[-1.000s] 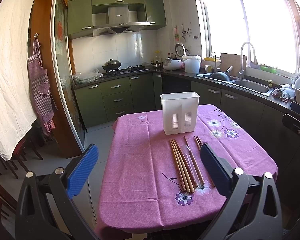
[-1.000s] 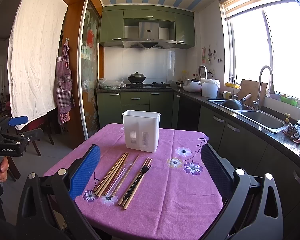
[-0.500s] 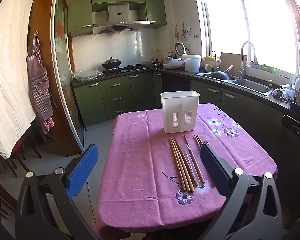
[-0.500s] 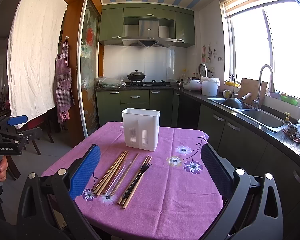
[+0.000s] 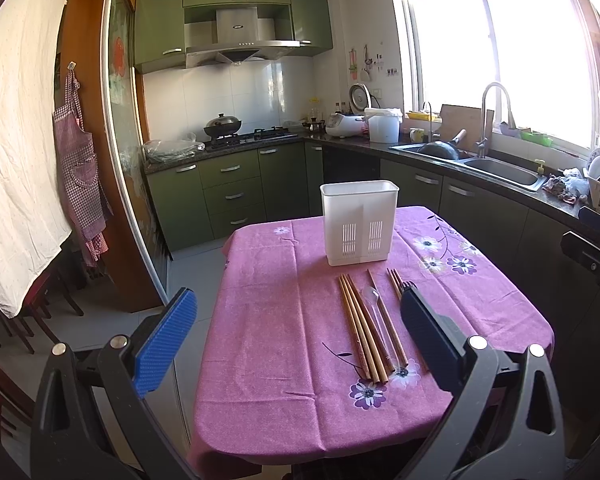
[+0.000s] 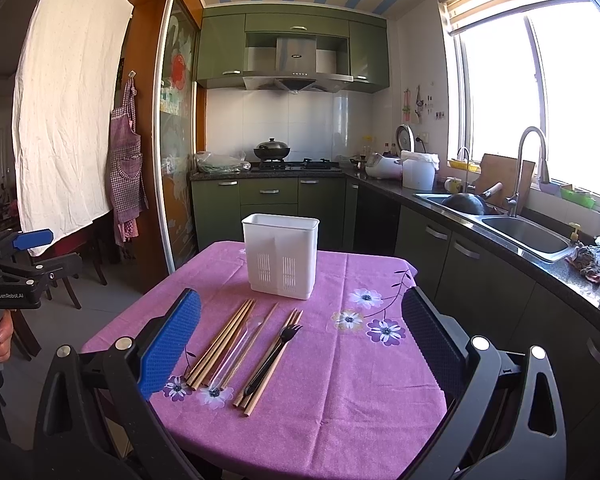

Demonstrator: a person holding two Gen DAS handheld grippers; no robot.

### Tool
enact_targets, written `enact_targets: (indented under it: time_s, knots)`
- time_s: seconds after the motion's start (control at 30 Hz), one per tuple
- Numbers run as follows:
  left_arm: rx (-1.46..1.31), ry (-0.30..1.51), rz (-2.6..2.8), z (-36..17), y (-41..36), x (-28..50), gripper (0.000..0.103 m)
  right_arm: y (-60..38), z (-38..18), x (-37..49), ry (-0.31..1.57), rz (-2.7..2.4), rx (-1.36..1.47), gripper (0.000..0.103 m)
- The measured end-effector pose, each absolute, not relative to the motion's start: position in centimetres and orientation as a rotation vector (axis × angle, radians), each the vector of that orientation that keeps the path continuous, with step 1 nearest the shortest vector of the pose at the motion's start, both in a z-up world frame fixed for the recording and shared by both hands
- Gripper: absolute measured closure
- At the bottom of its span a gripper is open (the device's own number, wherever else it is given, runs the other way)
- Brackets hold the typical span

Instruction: Organize utensils

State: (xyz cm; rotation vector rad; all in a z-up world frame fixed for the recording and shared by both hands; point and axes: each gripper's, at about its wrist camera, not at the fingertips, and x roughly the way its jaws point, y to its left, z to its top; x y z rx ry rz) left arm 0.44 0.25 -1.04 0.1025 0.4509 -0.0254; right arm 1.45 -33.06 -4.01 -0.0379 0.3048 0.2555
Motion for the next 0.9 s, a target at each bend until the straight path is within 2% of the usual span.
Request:
enact_targets:
  time_s: [0.9]
  knots:
    - [0.108, 0.462, -0.032, -1.2, 0.01, 0.55, 0.006, -32.88, -4.12, 1.68, 0.309, 0.256, -0.04, 0.004]
